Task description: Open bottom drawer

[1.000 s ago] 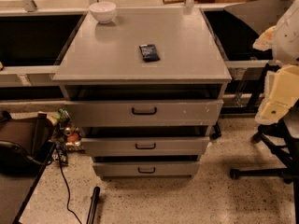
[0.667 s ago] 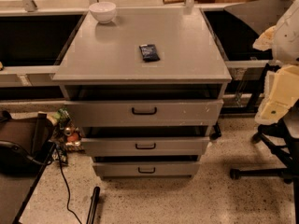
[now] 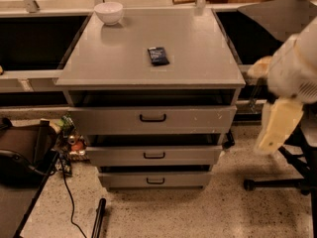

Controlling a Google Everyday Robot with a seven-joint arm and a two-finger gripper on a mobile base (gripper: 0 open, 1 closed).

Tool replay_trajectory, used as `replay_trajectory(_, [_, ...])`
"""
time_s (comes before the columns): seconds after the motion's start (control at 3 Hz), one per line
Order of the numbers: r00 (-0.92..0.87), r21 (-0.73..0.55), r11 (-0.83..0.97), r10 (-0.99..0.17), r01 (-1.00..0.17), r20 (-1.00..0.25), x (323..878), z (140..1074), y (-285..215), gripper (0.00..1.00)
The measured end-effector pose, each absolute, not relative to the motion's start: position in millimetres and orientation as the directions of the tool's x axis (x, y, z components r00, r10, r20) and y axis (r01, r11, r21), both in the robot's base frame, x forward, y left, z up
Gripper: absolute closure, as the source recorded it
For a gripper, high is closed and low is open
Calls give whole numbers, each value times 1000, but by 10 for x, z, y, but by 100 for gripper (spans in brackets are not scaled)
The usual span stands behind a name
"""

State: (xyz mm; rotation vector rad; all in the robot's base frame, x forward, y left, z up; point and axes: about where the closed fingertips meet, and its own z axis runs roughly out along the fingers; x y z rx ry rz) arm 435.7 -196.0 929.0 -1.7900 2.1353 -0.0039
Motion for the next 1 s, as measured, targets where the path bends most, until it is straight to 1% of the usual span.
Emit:
replay_trajectory(0.33, [-68,-150,123,-942,-981,-327,4267,8425,-1721,0])
replay_trajectory(0.67, [-63,-32,84,-911,-996,-408,4070,7517,-1491,0])
replay_trajectory(1.0, [-89,70,64,-885,-996,-457,3929,6757,-1273,0])
